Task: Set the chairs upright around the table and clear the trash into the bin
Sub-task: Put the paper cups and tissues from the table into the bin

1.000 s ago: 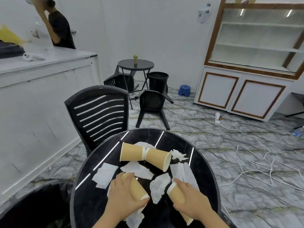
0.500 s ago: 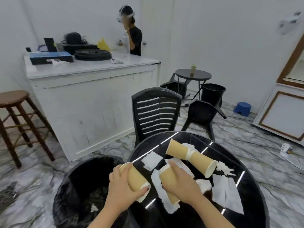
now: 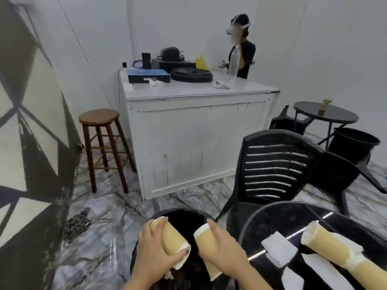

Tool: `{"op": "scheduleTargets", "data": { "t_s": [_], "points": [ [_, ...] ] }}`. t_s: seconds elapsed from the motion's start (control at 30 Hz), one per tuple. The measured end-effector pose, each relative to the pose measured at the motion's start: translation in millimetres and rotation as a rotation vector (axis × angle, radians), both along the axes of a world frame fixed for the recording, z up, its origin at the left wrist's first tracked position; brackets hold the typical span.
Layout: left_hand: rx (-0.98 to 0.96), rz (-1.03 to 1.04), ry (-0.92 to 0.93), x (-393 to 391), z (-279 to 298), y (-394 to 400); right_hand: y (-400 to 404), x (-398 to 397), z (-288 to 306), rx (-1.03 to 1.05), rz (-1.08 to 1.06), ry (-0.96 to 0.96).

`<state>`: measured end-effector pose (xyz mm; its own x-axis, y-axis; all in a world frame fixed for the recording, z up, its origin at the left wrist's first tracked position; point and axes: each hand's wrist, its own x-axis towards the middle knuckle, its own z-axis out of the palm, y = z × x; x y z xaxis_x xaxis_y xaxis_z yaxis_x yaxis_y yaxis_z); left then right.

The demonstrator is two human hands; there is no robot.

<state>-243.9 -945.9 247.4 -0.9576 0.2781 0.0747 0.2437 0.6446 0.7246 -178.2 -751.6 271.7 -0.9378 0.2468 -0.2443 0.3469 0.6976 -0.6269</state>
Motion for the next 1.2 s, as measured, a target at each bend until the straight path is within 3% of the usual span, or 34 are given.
{"op": "scheduleTargets", "data": {
  "t_s": [0.27,0.67,0.83,1.03,1.2],
  "points": [
    [-0.056,-0.003,-0.044,-70,-17,-32,-25,-65,-21,-0.029,-0.051,-0.068],
    [-0.131,0.033,-0.165,-104,-62,-25,-26,-105,-80,-0.029,-0.097,-0.177],
    [-0.134,0.0,-0.186,-116,-115,-21,-32,-118,-143,-0.099,-0.208,-0.208],
    [-0.283,-0.219,-0.234,-124,-213,-17,-36,-125,-250,-0.117,-0.351,-0.291],
    [-0.393,-0.287,-0.235,-132,-283,-15,-35,-129,-317,-0.081,-0.364,-0.366]
  ]
}}
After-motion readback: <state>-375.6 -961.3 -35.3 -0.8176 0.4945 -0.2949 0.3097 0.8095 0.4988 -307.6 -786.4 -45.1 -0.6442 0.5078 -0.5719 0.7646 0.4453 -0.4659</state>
